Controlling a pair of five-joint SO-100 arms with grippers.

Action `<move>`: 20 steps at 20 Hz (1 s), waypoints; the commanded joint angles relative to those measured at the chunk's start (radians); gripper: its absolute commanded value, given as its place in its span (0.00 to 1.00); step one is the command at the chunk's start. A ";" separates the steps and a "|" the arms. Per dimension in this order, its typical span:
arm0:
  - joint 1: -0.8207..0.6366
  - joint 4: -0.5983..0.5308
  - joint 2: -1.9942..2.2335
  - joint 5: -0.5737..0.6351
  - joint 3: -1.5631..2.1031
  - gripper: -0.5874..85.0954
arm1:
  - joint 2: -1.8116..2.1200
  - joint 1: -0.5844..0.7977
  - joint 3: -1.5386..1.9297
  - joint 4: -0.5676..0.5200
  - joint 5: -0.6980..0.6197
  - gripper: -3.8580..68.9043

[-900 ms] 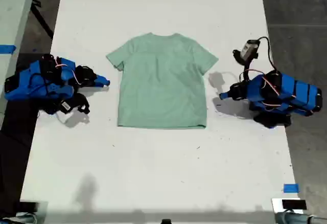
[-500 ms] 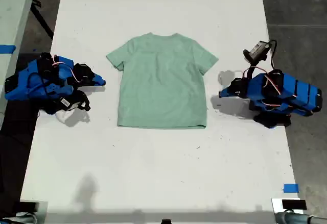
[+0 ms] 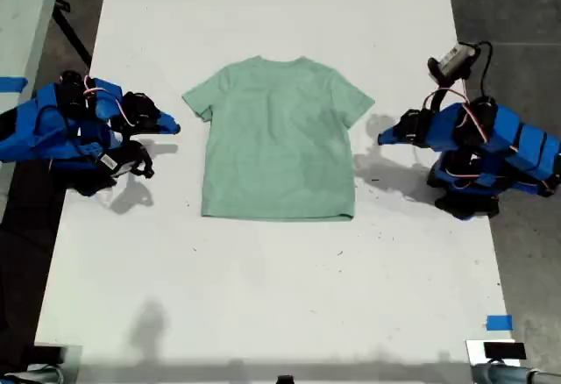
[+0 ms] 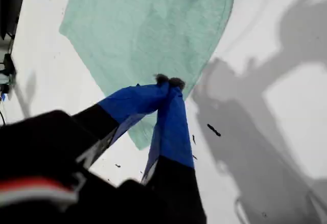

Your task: Fold t-shirt

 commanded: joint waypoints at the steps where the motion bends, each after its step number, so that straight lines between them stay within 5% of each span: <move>1: -0.057 -0.038 -0.164 0.055 -0.169 0.01 | -0.179 0.064 -0.202 -0.029 -0.091 0.04; 12: -0.396 0.222 -0.742 0.342 -0.822 0.01 | -0.816 0.387 -0.940 0.239 -0.440 0.04; 14: -0.443 0.284 -0.847 0.405 -0.946 0.10 | -0.931 0.422 -1.075 0.311 -0.497 0.05; 17: -0.466 0.353 -0.953 0.500 -1.109 0.30 | -1.048 0.443 -1.249 0.390 -0.569 0.39; 20: -0.486 0.374 -0.999 0.555 -1.177 0.33 | -1.083 0.456 -1.313 0.413 -0.632 0.48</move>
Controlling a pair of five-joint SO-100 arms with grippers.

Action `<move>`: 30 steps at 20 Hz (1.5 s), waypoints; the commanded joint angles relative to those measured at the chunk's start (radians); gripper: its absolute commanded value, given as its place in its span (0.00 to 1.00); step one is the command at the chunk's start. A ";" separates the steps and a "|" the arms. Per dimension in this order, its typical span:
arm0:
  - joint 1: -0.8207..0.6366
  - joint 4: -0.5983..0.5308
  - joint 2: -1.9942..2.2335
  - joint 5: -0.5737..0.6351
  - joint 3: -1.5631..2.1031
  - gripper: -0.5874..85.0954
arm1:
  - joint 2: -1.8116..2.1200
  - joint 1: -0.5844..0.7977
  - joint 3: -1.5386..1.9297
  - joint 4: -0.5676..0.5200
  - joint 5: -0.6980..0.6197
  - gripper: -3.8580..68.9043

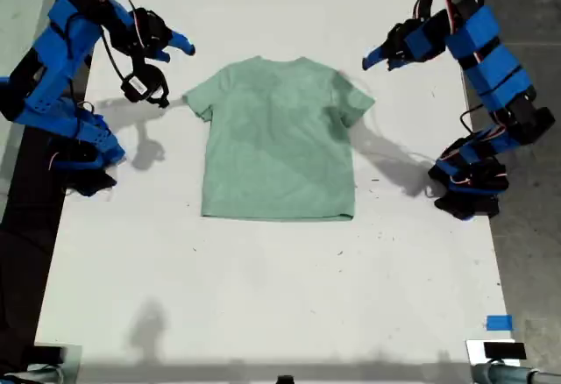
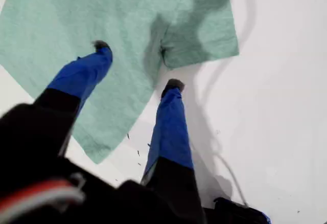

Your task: Fold t-shirt

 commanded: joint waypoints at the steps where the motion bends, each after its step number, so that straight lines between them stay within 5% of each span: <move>1: -0.023 0.018 -0.025 0.041 -0.089 0.35 | -0.002 0.025 -0.086 0.006 -0.067 0.49; 5: -0.031 0.011 -0.077 0.086 -0.107 0.38 | -0.026 0.078 -0.014 -0.037 -0.173 0.52; 15: -0.044 -0.216 -0.097 0.106 0.112 0.39 | -0.176 0.160 0.506 -0.592 -0.293 0.52; 21: -0.051 -0.241 -0.089 0.107 0.167 0.39 | -0.413 0.160 0.525 -0.770 -0.334 0.52; 23: -0.051 -0.241 -0.084 0.109 0.169 0.38 | -0.456 0.166 0.483 -0.752 -0.362 0.40; 24: -0.051 -0.241 -0.081 0.110 0.169 0.38 | -0.457 0.178 0.480 -0.779 -0.365 0.16; 25: -0.051 -0.242 -0.081 0.112 0.169 0.38 | -0.474 0.187 0.457 -0.761 -0.370 0.07; 30: -0.046 -0.242 -0.077 0.112 0.169 0.38 | -0.416 0.140 0.328 -0.584 -0.347 0.03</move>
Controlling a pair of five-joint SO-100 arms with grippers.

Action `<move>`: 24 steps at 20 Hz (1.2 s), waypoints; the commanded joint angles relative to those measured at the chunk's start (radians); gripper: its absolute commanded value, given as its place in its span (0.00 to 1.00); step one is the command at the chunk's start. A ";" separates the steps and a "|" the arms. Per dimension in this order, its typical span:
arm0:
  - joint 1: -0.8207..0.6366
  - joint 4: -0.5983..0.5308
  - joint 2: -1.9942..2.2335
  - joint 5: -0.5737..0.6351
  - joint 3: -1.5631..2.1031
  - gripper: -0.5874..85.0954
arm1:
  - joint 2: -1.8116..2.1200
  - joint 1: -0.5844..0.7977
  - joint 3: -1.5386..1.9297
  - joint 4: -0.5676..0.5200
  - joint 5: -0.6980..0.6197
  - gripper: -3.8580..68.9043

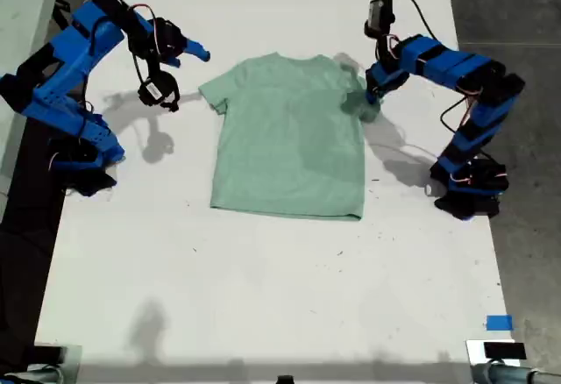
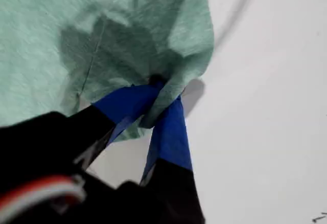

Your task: Fold t-shirt

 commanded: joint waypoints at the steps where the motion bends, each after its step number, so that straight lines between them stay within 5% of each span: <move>1: -0.005 -0.015 0.025 0.008 -0.009 0.38 | 0.078 -0.035 -0.160 0.121 0.008 0.03; 8: -0.003 -0.015 0.044 0.009 0.008 0.38 | 0.006 -0.219 -0.661 0.388 0.120 0.03; 12: 0.000 -0.015 0.048 0.009 0.008 0.38 | -0.120 -0.362 -0.868 0.394 0.239 0.03; 17: 0.012 -0.018 0.048 0.003 0.006 0.38 | -0.364 -0.486 -0.956 0.258 0.393 0.03; 18: 0.012 -0.018 0.048 0.003 0.006 0.38 | -0.411 -0.502 -1.022 0.272 0.408 0.11; 19: 0.014 -0.017 0.048 0.003 0.006 0.38 | -0.430 -0.511 -1.101 0.313 0.416 0.38; 21: 0.014 -0.015 0.048 0.003 0.006 0.38 | -0.345 -0.503 -1.154 0.360 0.380 0.53; 24: 0.018 -0.020 0.046 0.000 0.006 0.38 | -0.143 -0.420 -1.150 0.488 0.354 0.43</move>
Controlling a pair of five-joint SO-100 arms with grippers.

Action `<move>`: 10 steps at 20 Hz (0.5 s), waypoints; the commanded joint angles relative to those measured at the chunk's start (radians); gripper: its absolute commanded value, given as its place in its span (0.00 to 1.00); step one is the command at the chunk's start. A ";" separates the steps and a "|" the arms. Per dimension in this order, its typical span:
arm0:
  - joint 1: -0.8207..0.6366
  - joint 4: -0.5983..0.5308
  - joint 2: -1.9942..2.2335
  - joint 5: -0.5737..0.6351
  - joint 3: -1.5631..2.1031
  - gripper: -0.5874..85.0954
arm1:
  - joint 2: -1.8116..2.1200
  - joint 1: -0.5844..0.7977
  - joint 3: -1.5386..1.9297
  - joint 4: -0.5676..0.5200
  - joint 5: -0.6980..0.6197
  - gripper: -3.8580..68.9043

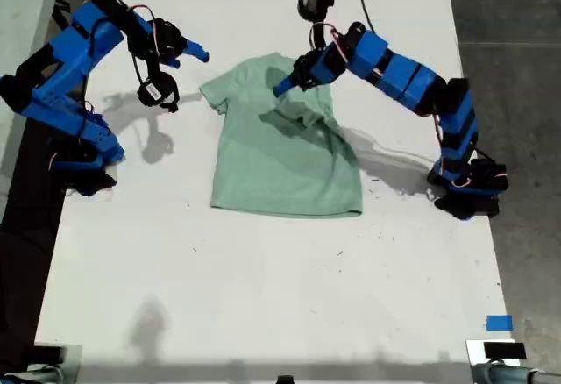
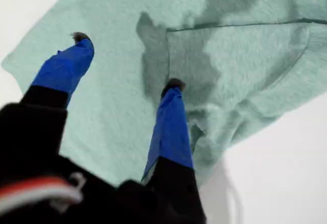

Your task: Fold t-shirt

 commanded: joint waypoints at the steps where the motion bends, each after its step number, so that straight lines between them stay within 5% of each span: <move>1: 0.021 -0.020 0.029 -0.002 -0.009 0.38 | 0.244 0.089 -0.077 0.110 -0.038 0.41; 4: 0.044 -0.044 -0.011 -0.018 -0.009 0.38 | 0.368 0.153 -0.025 0.207 -0.066 0.39; 10: 0.021 -0.164 -0.215 -0.041 0.012 0.37 | 0.574 0.121 0.327 0.140 -0.031 0.34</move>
